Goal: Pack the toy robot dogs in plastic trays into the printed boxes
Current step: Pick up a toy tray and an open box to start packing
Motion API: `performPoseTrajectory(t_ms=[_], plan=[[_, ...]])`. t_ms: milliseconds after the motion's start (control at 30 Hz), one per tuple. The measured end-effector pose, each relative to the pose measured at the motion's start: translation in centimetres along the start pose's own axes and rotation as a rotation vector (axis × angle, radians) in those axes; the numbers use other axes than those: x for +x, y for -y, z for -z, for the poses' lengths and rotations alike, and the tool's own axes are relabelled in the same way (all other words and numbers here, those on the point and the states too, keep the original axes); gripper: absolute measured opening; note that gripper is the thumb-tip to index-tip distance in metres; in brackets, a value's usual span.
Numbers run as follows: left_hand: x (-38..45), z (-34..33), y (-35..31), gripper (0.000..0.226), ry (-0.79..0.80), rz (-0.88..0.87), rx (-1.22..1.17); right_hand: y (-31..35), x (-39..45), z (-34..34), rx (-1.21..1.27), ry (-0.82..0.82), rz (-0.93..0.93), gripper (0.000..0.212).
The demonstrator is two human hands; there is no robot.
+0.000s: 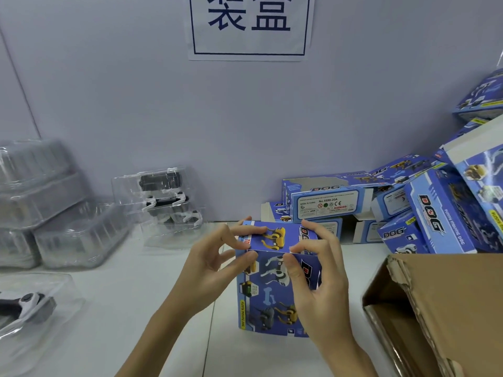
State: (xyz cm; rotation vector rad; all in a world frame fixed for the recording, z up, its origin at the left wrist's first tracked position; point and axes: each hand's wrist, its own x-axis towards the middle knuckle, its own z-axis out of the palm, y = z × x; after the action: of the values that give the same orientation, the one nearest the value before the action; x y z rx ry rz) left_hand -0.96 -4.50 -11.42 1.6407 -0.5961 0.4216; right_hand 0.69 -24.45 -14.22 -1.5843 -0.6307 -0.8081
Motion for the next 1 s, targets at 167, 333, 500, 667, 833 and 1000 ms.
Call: performPoseTrajectory(t_ms=[167, 333, 500, 667, 833, 1000], plan=[[0.0, -0.1, 0.0, 0.017, -0.006, -0.016, 0.063, 0.0, 0.1, 0.3, 0.035, 0.02, -0.038, 0.015], [-0.6, -0.6, 0.2, 0.029, -0.067, 0.125, 0.012, -1.1, -0.3, 0.7, 0.171, 0.093, -0.229, 0.075], [-0.6, -1.1, 1.3, 0.041, -0.206, 0.126, 0.102, -2.6, 0.8, 2.4, 0.082, 0.401, -0.605, 0.104], [-0.3, -1.6, 2.1, 0.038, -0.394, -0.258, 0.501, -2.7, 1.2, 2.4, 0.034, 0.219, -0.747, 0.058], [-1.7, -4.4, 3.2, 0.022, -0.054, -0.77, 1.085, -1.3, 2.2, 2.6, 0.595, 0.254, -1.115, 0.071], [-2.2, -6.3, 2.7, 0.034, 0.058, -0.935, 1.181, -2.1, 1.8, 3.3, 0.6, 0.237, -1.07, 0.069]])
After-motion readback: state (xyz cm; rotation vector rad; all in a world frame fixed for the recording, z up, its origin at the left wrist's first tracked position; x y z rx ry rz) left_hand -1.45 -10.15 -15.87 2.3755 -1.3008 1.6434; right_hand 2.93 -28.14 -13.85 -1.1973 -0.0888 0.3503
